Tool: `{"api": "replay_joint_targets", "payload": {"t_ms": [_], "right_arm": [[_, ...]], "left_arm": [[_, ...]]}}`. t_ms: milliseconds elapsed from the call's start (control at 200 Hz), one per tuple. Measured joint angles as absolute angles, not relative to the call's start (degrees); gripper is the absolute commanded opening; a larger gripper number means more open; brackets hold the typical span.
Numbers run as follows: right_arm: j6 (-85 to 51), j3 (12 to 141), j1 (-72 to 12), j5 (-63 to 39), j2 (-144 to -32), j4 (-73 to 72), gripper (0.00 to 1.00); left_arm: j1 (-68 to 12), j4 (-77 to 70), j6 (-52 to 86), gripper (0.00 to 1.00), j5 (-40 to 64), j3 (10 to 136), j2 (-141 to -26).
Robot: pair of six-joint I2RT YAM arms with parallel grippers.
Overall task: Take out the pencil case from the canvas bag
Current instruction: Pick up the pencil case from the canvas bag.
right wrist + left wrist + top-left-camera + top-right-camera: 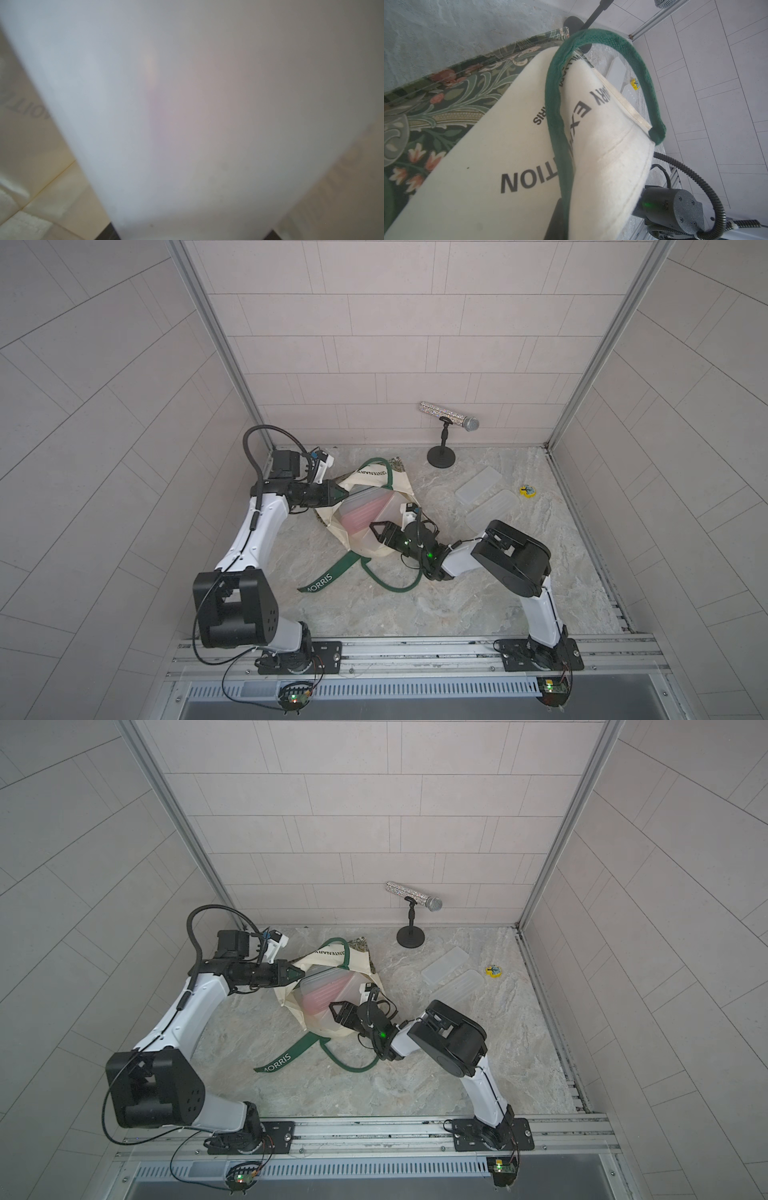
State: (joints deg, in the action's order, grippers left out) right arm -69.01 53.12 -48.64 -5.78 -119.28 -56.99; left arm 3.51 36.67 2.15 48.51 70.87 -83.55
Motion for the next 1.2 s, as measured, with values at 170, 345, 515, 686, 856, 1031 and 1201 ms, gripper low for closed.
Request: {"api": "replay_joint_targets", "payload": {"t_ms": [170,345,515,686,856,1031,1201], "right_arm": [[-69.1,51.6,-48.6,-8.3,-119.6,-62.4,0.63],[-69.3,47.4,-48.5,-8.6,-119.2,-66.5,0.63],[-69.2,42.5,-48.3,-8.7,-115.3,-67.1,0.63],[-68.3,38.6,-48.3,-8.5,-108.6,-63.5,0.64],[-66.6,34.4,-48.3,-7.6,-102.9,-58.3,0.64],[-64.2,31.8,-48.3,-6.5,-96.6,-49.8,0.65],[-61.2,30.5,-48.0,-4.6,-88.2,-39.2,0.68]], "left_arm": [[3.5,36.7,2.2,0.00,48.4,70.8,-83.5],[3.5,36.7,2.2,0.00,48.4,70.8,-83.5],[3.5,36.6,2.2,0.00,48.4,70.8,-83.5],[3.5,36.6,2.2,0.00,48.4,70.8,-83.5],[3.4,36.7,2.2,0.00,48.6,70.8,-83.5],[3.4,36.7,2.2,0.00,48.7,70.8,-83.5],[3.3,36.7,2.2,0.00,48.7,70.8,-83.5]]}}
